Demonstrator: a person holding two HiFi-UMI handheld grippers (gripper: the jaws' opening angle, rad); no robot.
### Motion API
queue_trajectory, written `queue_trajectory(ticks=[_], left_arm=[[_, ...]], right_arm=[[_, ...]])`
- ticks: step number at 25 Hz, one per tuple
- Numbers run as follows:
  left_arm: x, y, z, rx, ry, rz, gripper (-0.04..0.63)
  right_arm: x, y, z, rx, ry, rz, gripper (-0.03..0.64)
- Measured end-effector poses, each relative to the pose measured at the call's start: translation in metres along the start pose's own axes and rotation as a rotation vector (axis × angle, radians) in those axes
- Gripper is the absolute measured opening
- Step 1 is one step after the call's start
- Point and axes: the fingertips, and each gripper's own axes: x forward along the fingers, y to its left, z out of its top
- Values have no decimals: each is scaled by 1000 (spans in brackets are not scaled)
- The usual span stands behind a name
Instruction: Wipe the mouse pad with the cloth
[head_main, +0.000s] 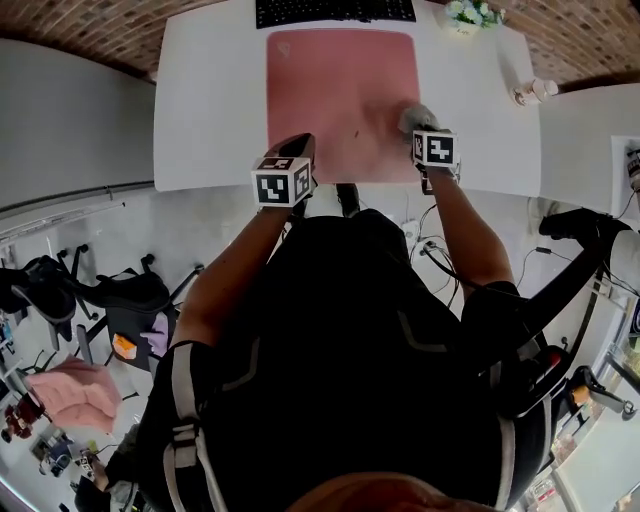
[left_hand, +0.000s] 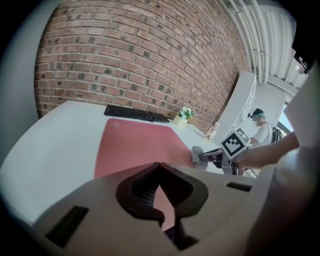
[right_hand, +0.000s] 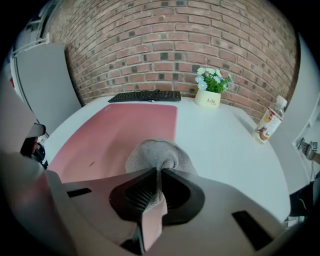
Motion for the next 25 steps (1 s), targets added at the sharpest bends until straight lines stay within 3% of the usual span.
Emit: queue_trajectory(ticks=[4,12,18,25], left_arm=[[-19,15,5,-34,-44,14,0],[-52,61,11,-85,-108,78,0],[-59,93,9,-118,-103,154,0],[-61,119,19,-147,-97,221,0]], right_arm=[[-17,23,26,-36,-51,12,34],[-32,147,88,-175,-168,186,34],[-4,232,118,-195,-185,341,34],[40,311,133,-315,-137,462,34]])
